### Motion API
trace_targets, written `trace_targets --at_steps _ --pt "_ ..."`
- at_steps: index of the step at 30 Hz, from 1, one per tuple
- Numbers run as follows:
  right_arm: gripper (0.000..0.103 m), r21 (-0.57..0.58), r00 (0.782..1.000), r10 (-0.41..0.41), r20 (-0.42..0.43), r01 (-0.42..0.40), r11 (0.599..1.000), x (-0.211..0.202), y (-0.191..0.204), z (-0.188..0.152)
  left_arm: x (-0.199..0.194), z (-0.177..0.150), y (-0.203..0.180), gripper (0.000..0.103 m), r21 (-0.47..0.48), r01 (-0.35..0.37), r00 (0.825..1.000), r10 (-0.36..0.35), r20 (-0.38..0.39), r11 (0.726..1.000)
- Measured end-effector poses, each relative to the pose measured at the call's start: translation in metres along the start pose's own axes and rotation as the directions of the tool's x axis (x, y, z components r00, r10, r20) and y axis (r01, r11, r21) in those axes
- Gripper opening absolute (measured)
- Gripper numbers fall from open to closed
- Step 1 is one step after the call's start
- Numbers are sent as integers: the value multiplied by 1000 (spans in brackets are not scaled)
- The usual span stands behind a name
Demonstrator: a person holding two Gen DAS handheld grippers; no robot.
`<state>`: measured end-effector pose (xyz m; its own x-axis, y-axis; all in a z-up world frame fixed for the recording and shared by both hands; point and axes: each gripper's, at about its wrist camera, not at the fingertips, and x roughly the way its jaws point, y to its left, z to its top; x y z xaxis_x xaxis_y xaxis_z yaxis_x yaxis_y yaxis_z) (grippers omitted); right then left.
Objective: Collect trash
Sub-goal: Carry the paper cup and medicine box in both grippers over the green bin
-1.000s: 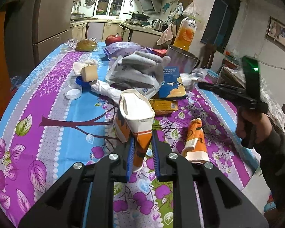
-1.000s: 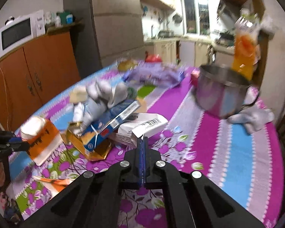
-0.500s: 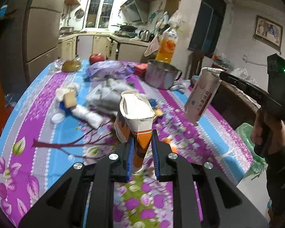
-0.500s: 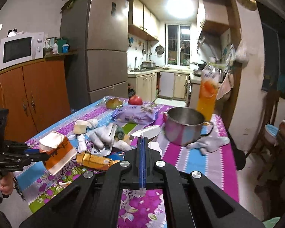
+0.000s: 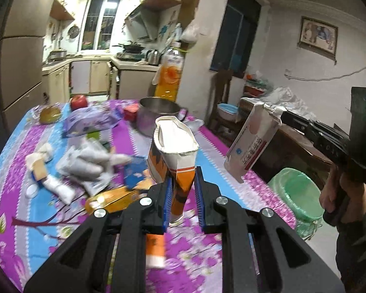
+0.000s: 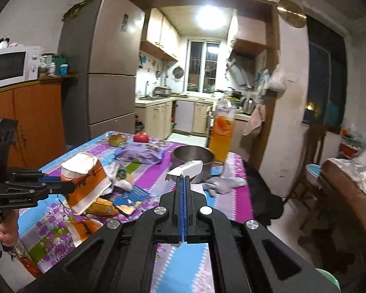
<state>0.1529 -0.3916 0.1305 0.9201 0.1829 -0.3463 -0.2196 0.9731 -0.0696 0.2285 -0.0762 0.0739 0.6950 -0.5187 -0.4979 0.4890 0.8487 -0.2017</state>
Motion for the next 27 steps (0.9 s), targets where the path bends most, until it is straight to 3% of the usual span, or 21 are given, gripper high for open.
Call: trace_targets --at_steps 12,27 --pt "1 139 986 -162 -48 167 976 -77 -70 -21 35 23 -92 16 89 68 998 -69 9 994" --pt "1 291 928 -345 -138 371 882 -147 -154 -65 74 27 -206 16 170 171 985 -171 -12 971"
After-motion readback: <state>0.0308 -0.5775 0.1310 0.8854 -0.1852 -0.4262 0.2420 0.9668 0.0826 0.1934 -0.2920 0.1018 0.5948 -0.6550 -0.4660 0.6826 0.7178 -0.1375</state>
